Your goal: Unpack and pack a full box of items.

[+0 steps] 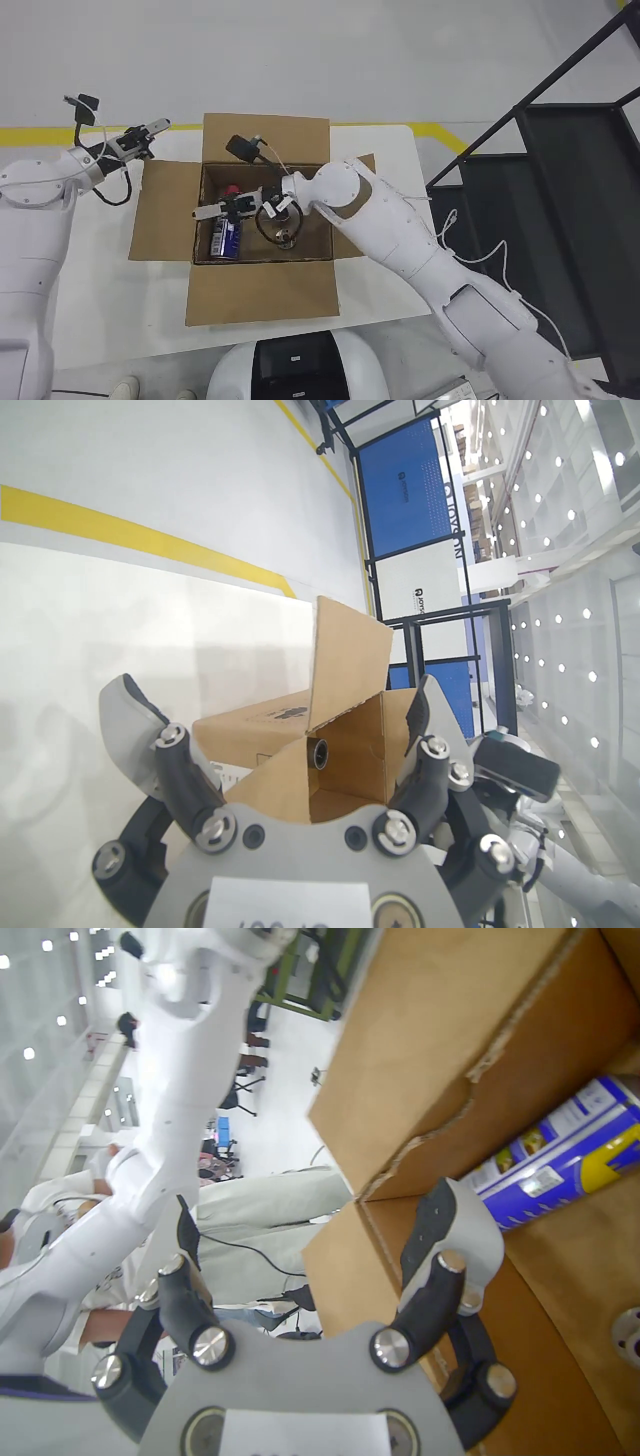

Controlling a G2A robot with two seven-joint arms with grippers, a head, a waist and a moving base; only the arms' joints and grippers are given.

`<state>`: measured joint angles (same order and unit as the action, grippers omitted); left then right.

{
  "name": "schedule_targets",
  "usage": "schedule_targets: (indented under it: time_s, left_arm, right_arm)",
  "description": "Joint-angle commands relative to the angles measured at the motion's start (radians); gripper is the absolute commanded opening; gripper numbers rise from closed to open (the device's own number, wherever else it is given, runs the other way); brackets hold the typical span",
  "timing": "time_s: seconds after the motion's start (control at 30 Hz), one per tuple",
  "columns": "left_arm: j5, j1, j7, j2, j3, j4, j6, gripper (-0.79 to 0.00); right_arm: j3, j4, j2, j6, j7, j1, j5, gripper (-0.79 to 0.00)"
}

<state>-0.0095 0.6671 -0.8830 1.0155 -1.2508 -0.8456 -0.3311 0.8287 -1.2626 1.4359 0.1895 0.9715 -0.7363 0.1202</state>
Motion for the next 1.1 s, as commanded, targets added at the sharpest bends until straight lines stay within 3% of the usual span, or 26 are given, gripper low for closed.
schedule_targets:
  time_s: [0.0,0.2,0.47,0.73,0.87,1.07]
  left_arm:
    - [0.005,0.013,0.009,-0.007,-0.018,0.001,0.009,0.000]
    - [0.007,0.057,-0.012,-0.022,-0.047,-0.016,0.034,0.000]
    - [-0.181,0.089,-0.253,-0.028,-0.074,-0.020,-0.028,0.000]
    - [-0.405,0.102,-0.481,-0.037,-0.119,-0.084,-0.125,0.000]
    - [-0.480,0.124,-0.519,-0.043,-0.112,-0.183,-0.087,0.000]
    - [-0.513,0.113,-0.533,-0.048,-0.063,-0.253,-0.073,0.000]
  right_arm:
    - [0.085,-0.106,-0.027,0.013,0.008,-0.067,0.003,0.000]
    - [0.297,-0.367,-0.088,-0.015,0.001,-0.250,-0.032,0.000]
    - [0.507,-0.571,-0.132,-0.053,-0.099,-0.457,-0.125,0.000]
    - [0.618,-0.707,-0.152,-0.140,-0.205,-0.597,-0.178,0.000]
    - [0.650,-0.764,-0.156,-0.192,-0.279,-0.668,-0.183,0.000]
    - [0.650,-0.767,-0.156,-0.194,-0.279,-0.671,-0.181,0.000]
